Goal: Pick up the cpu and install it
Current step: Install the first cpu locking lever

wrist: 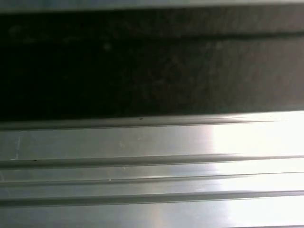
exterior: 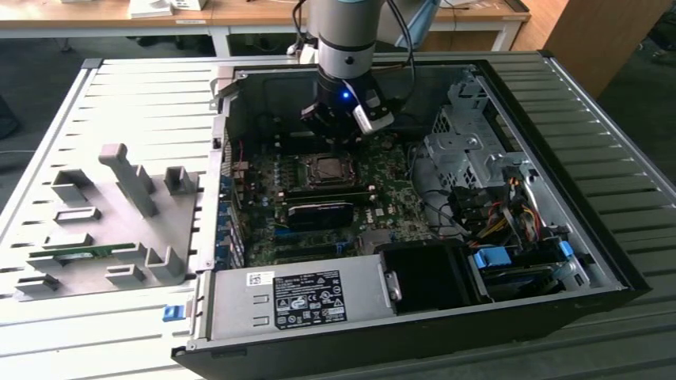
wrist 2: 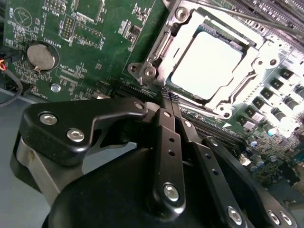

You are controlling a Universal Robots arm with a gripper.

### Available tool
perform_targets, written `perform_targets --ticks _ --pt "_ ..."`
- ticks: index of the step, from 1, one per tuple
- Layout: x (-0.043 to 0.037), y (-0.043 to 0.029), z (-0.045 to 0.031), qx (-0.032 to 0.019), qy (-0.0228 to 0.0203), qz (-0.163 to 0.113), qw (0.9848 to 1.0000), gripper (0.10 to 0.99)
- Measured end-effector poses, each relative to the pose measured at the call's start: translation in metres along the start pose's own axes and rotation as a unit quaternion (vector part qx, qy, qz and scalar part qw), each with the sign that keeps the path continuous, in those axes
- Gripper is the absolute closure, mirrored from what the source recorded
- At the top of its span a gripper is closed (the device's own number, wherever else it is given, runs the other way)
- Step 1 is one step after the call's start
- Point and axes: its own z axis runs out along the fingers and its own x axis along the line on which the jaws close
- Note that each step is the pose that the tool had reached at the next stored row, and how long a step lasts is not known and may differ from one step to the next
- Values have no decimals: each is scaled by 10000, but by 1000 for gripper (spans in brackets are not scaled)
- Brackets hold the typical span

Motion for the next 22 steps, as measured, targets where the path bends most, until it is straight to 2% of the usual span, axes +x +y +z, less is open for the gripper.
perform_targets --ticks 2,3,5,8,9,10,13,14,20,22 --pt "-7 6 14 99 -4 1 10000 965" --pt "-9 7 18 117 -5 1 9999 965" --pt "-14 12 25 140 -6 1 9999 965" --pt "-17 18 31 136 -7 1 9999 965" --pt "-17 18 33 109 -5 1 9999 965" --pt "-18 18 35 58 -2 0 10000 965" --pt "-19 21 40 -171 7 -2 9999 965" --pt "-19 20 38 -207 10 -3 9998 965" --pt "-16 25 -99 -213 12 -2 9998 965" --pt "-16 14 -103 -210 12 -3 9998 965"
